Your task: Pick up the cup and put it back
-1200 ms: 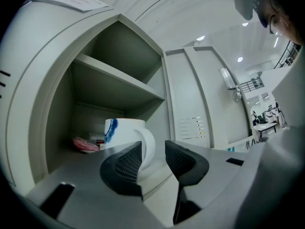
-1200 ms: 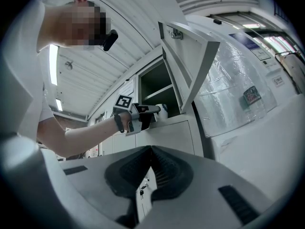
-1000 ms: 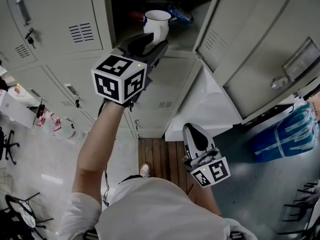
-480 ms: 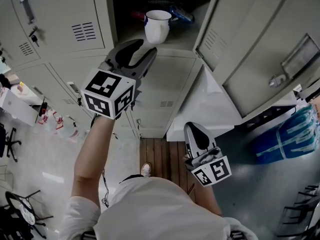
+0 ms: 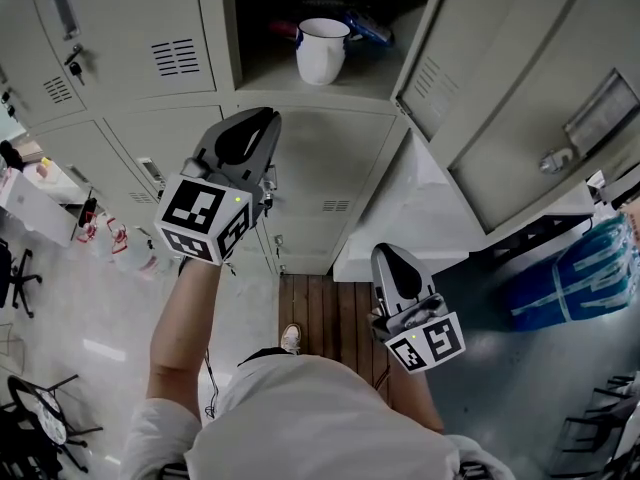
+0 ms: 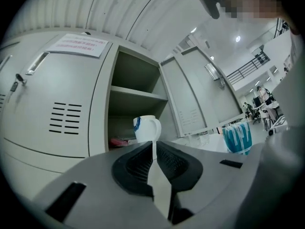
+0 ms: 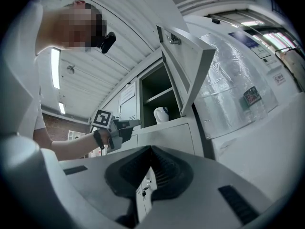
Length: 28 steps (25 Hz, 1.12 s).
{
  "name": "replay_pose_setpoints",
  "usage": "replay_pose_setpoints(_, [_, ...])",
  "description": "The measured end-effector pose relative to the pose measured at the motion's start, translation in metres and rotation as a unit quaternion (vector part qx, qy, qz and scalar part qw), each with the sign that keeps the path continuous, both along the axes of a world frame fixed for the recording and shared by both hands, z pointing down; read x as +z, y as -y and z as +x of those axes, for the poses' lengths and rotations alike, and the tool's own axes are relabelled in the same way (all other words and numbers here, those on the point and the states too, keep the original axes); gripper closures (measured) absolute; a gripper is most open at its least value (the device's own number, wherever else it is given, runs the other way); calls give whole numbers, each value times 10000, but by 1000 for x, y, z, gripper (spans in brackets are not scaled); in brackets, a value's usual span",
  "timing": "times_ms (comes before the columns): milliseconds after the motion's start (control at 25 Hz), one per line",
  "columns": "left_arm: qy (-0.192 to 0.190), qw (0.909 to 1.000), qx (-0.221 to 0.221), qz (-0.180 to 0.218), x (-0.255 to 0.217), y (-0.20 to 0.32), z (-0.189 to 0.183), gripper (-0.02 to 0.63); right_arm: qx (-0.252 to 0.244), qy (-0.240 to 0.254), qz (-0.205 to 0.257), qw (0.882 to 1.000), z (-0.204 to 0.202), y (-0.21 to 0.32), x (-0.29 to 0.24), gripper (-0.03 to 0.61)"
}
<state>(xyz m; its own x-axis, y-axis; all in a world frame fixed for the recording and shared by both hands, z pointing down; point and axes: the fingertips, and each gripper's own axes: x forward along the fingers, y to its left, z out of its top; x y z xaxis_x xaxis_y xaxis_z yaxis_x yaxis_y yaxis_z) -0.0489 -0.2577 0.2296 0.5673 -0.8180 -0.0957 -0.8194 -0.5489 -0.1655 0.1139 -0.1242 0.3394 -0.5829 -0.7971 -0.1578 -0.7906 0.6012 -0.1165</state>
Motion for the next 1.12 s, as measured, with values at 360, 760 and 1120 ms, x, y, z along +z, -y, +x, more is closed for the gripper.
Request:
replay_pose_setpoints(360, [-177, 9997, -150, 10, 32, -43, -36, 592, 223, -79, 5, 9997, 16, 3, 0, 561])
replay_pose_setpoints(760, [-64, 9985, -520, 129, 68, -91, -64, 593, 427, -151, 71, 9989, 28, 8, -5, 561])
replay_pose_setpoints(1120, [-473, 9945, -905, 214, 76, -116, -89, 594, 840, -90, -4, 9964, 56, 7, 0, 561])
